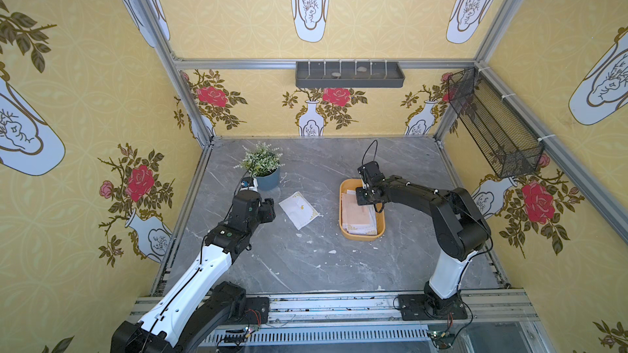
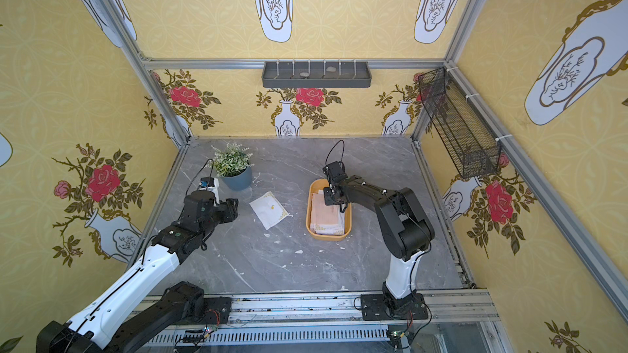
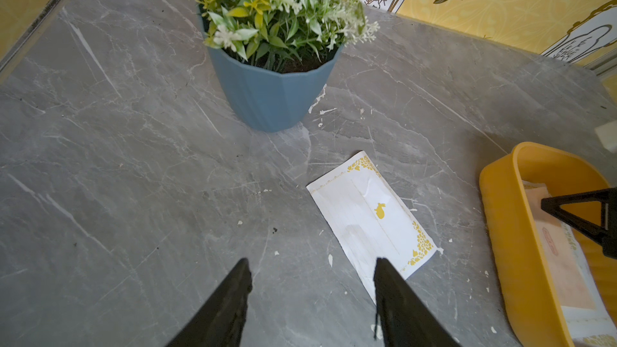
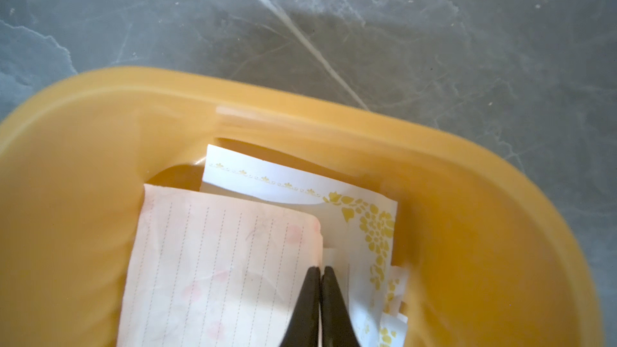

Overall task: Take out the stationery paper from the storage box
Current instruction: Pick up the stationery paper from the storage box.

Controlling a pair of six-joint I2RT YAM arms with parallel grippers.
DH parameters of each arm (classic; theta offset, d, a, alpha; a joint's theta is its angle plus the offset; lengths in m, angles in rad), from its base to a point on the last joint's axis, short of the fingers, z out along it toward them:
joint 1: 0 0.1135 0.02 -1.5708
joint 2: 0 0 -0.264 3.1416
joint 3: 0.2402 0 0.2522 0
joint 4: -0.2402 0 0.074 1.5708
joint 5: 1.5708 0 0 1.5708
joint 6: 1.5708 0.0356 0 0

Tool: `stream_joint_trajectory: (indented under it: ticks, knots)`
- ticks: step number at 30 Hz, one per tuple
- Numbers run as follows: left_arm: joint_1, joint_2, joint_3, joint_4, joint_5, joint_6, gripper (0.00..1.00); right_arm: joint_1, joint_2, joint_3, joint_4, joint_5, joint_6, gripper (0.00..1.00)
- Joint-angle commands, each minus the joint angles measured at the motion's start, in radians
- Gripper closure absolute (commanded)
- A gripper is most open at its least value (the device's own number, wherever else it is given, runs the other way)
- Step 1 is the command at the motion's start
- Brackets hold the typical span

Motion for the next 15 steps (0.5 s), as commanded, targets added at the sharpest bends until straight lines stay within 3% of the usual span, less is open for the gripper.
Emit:
stream_joint_trajectory:
  ticks: [1, 6, 15]
  knots:
    - [0.000, -0.004, -0.012, 0.015, 0.002, 0.000, 0.40, 0.002, -0.018, 0.000, 0.009, 0.021, 0.010, 1.00]
    - [0.000, 0.006, -0.023, 0.062, 0.076, -0.002, 0.40, 0.018, -0.067, 0.018, -0.027, 0.047, 0.008, 1.00]
    - [0.002, 0.112, -0.086, 0.438, 0.441, -0.097, 0.23, 0.027, -0.222, 0.041, -0.085, 0.040, 0.014, 1.00]
